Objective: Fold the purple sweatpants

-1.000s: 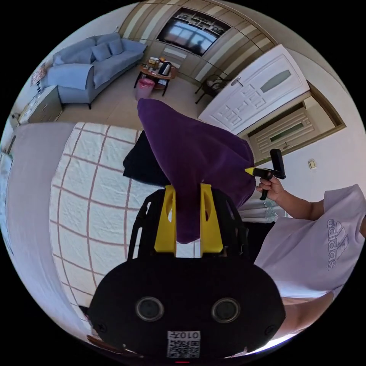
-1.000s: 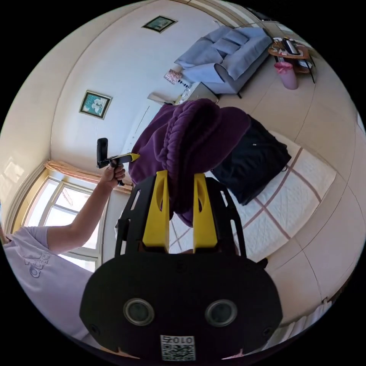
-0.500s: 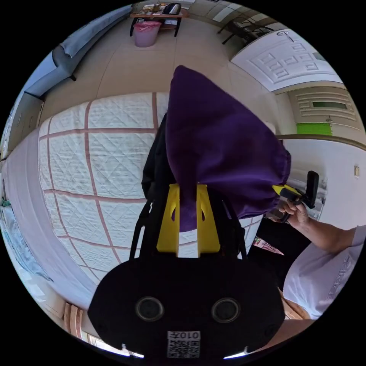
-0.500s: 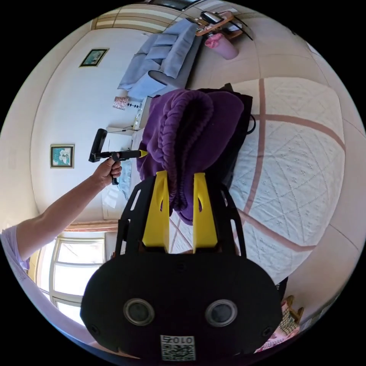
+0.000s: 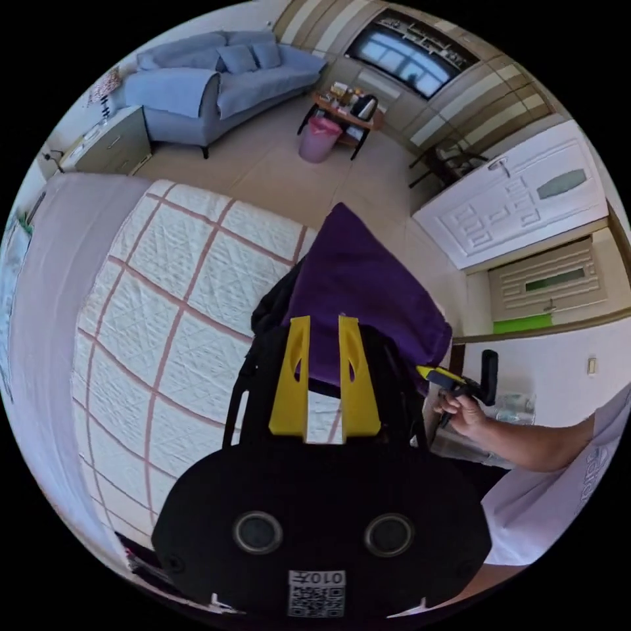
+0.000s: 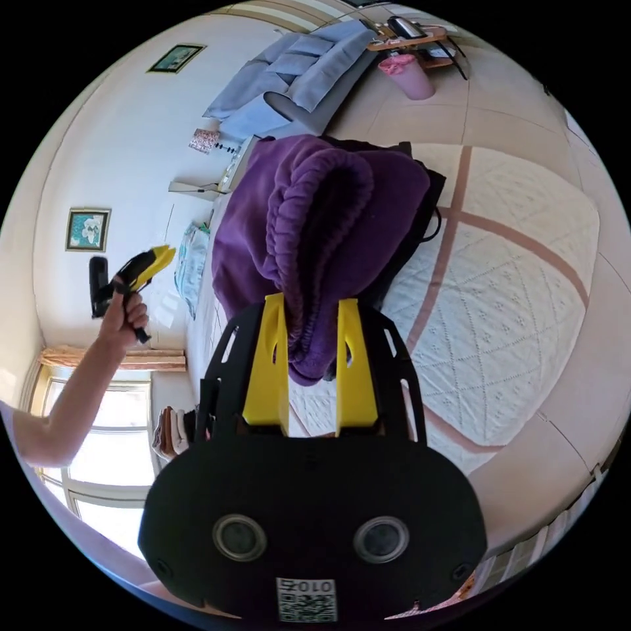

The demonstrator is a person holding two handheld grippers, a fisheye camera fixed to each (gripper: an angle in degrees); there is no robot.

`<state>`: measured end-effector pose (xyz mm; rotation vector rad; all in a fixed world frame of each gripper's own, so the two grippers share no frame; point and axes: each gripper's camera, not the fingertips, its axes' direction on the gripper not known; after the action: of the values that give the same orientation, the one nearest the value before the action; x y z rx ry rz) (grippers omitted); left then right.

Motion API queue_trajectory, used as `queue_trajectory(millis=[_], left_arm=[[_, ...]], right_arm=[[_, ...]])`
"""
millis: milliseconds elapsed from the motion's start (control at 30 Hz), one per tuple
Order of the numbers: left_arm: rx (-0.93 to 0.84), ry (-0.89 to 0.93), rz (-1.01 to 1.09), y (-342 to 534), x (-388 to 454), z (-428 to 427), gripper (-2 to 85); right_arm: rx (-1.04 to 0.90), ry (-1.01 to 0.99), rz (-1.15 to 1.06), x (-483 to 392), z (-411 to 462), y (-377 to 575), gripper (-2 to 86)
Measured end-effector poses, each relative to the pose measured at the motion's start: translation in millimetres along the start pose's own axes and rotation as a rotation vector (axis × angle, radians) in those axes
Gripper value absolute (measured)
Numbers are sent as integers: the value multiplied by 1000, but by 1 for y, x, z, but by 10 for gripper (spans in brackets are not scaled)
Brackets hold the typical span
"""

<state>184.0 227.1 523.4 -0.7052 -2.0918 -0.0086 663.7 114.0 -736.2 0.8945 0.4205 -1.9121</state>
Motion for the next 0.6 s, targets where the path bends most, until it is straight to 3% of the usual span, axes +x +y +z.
queue_trajectory(millis=[133, 300, 467, 600], left_arm=[[112, 86, -71, 104, 62, -52, 55], [92, 130, -145, 232, 141, -121, 47], [207, -34, -197, 339, 204, -246, 34], [418, -309, -217, 425, 252, -376, 18]], right_arm=[[-93, -55, 57, -11, -5, -13, 103], [-120, 21, -25, -62, -44, -4, 62], [-68, 89, -221, -150, -102, 53, 45], [-65, 161, -465, -249, -118, 106, 38]])
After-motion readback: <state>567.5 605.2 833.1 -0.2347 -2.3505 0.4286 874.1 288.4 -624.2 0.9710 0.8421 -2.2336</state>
